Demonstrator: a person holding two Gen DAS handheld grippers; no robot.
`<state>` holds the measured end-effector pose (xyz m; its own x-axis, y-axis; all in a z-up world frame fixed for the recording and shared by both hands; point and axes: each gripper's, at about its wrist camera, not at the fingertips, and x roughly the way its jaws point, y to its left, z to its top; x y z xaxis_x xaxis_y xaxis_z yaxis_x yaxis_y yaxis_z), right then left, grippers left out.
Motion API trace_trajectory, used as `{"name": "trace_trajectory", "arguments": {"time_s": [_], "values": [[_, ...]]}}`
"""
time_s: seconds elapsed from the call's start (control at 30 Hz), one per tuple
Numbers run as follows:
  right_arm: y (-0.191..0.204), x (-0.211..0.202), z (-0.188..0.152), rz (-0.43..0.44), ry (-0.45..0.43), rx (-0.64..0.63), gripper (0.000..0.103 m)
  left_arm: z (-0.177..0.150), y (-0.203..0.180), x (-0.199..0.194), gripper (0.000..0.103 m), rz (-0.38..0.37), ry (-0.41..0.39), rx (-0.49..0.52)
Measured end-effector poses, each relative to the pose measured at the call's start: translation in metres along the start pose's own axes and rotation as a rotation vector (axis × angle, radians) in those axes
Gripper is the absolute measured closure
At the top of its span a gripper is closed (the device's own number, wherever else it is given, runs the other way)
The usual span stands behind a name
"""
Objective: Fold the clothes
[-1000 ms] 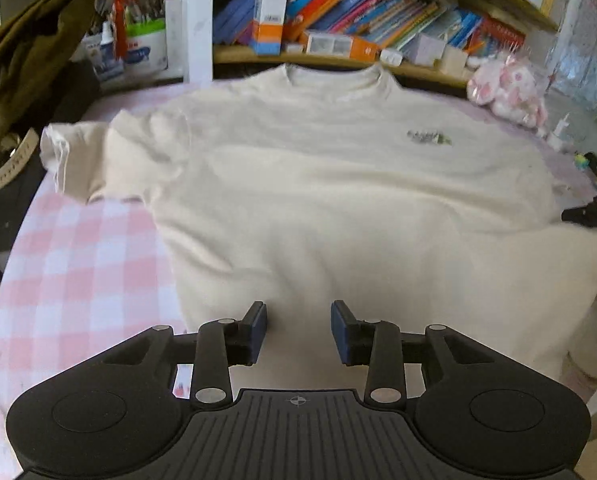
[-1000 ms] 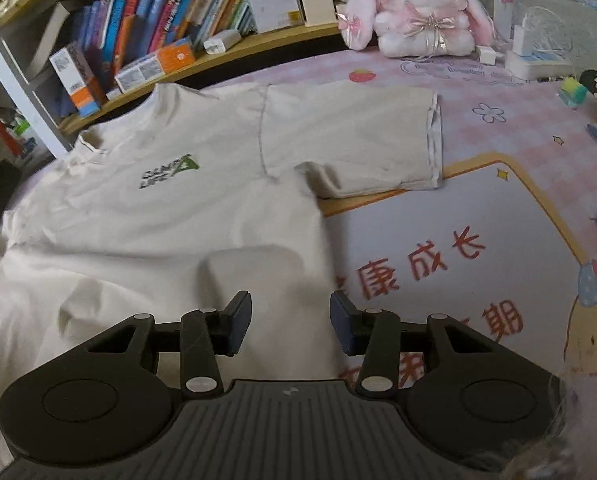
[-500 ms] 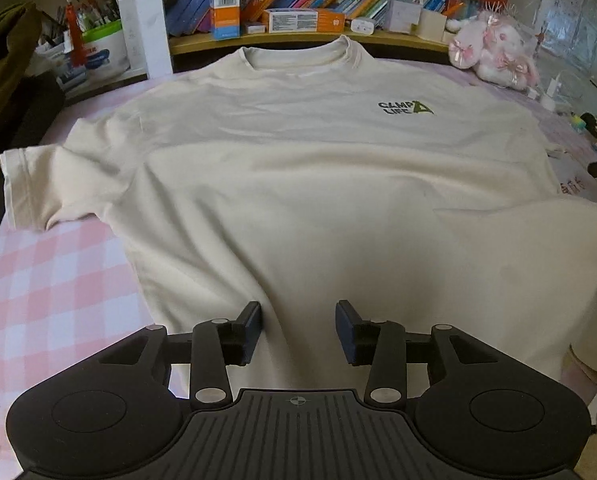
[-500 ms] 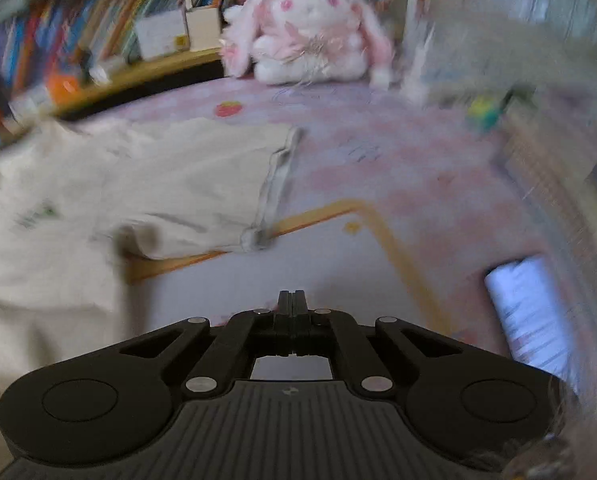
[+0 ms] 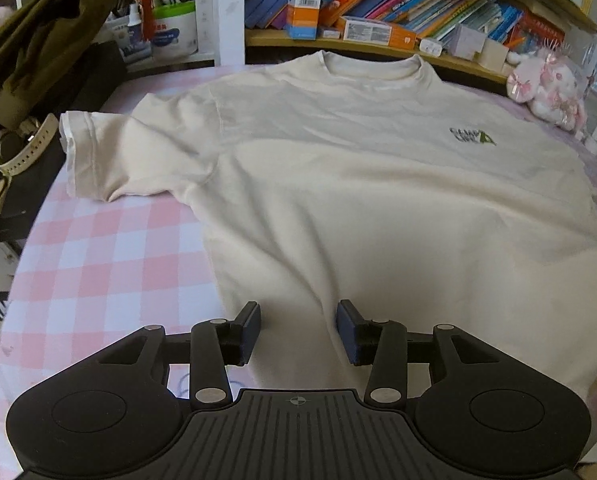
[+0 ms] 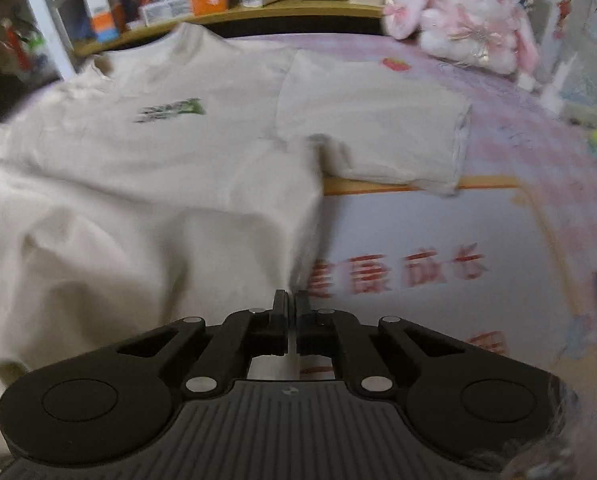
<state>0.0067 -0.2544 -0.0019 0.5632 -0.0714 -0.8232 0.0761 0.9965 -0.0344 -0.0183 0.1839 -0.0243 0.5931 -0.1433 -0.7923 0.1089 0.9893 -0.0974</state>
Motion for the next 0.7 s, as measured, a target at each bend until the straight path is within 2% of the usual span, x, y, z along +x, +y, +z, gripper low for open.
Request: {"name": "trace_trajectory", "arguments": {"time_s": [0.07, 0.17, 0.23, 0.37, 0.43, 0.5, 0.6, 0.7], "values": [[-0.026, 0.005, 0.005, -0.077, -0.007, 0.070, 0.100, 0.002, 0.000, 0.003, 0.061, -0.016, -0.009, -0.014], [-0.035, 0.010, 0.005, -0.150, 0.017, 0.030, 0.100, 0.007, 0.005, 0.008, 0.061, -0.019, -0.018, -0.056], [-0.036, 0.008, -0.001, -0.144, 0.023, 0.037, 0.100, 0.012, 0.012, 0.013, 0.061, -0.031, -0.020, -0.116], [-0.023, -0.003, -0.013, -0.056, 0.045, 0.024, 0.100, 0.030, 0.027, 0.028, 0.058, -0.117, -0.040, -0.240], [-0.018, -0.007, -0.017, -0.029, 0.048, 0.026, 0.099, 0.041, 0.032, 0.041, 0.064, -0.128, -0.055, -0.279], [-0.014, -0.010, -0.020, -0.013, 0.050, 0.036, 0.099, 0.058, 0.024, 0.056, 0.098, -0.117, -0.051, -0.230], [-0.012, -0.013, -0.023, -0.023, 0.046, 0.056, 0.100, 0.084, 0.011, 0.080, 0.099, -0.098, -0.044, -0.148], [-0.010, -0.013, -0.023, -0.038, 0.043, 0.061, 0.099, 0.114, 0.007, 0.099, 0.099, -0.047, -0.080, -0.148]]}}
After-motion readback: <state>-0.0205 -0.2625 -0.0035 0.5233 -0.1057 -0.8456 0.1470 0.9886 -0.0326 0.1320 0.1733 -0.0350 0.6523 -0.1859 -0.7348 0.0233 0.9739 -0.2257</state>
